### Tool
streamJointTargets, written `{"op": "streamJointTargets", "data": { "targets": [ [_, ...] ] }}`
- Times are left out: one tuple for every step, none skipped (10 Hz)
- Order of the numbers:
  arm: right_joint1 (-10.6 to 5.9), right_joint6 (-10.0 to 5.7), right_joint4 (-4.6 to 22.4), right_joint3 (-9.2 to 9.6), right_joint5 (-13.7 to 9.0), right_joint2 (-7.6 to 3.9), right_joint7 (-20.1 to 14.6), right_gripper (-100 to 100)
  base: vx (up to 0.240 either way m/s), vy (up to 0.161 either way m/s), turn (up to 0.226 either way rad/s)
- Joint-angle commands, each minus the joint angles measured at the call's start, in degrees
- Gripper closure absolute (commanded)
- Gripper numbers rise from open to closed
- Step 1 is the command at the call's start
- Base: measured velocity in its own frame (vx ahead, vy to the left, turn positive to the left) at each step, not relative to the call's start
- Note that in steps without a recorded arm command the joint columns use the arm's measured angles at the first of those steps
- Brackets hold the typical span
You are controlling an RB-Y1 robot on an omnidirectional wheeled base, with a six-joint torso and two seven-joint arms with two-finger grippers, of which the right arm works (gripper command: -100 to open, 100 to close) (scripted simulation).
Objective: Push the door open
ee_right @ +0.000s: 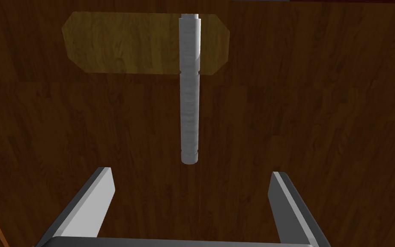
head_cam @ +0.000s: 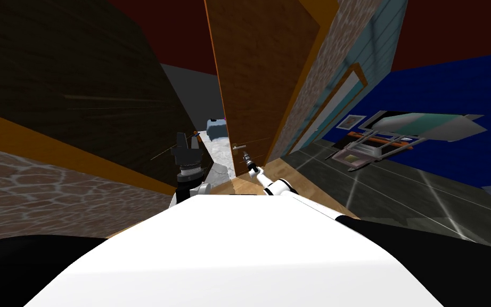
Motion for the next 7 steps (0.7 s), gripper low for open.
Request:
{"op": "streamJointTargets", "data": {
  "targets": [
    [0.0, 0.0, 0.0, 0.0, 0.0, 0.0, 0.0, -100, 0.036, -0.045, 0.018],
    [-0.05, 0.06, 0.1, -0.14, 0.0, -1.86, 0.1, -100, 0.091, 0.029, 0.031],
    [-0.05, 0.06, 0.1, -0.14, 0.0, -1.86, 0.1, -100, 0.132, 0.048, 0.006],
    [-0.05, 0.06, 0.1, -0.14, 0.0, -1.86, 0.1, -100, 0.07, 0.04, -0.002],
    [-0.03, 0.01, 0.2, -0.35, -0.1, -3.1, 0.3, -100, 0.128, 0.048, 0.037],
    [-0.02, 0.0, 0.2, -0.41, -0.1, -3.28, 0.3, -100, 0.198, 0.083, 0.023],
    [-0.01, -0.03, 0.2, -0.52, -0.2, -3.47, 0.4, -100, 0.182, 0.106, 0.015]
  ]
}}
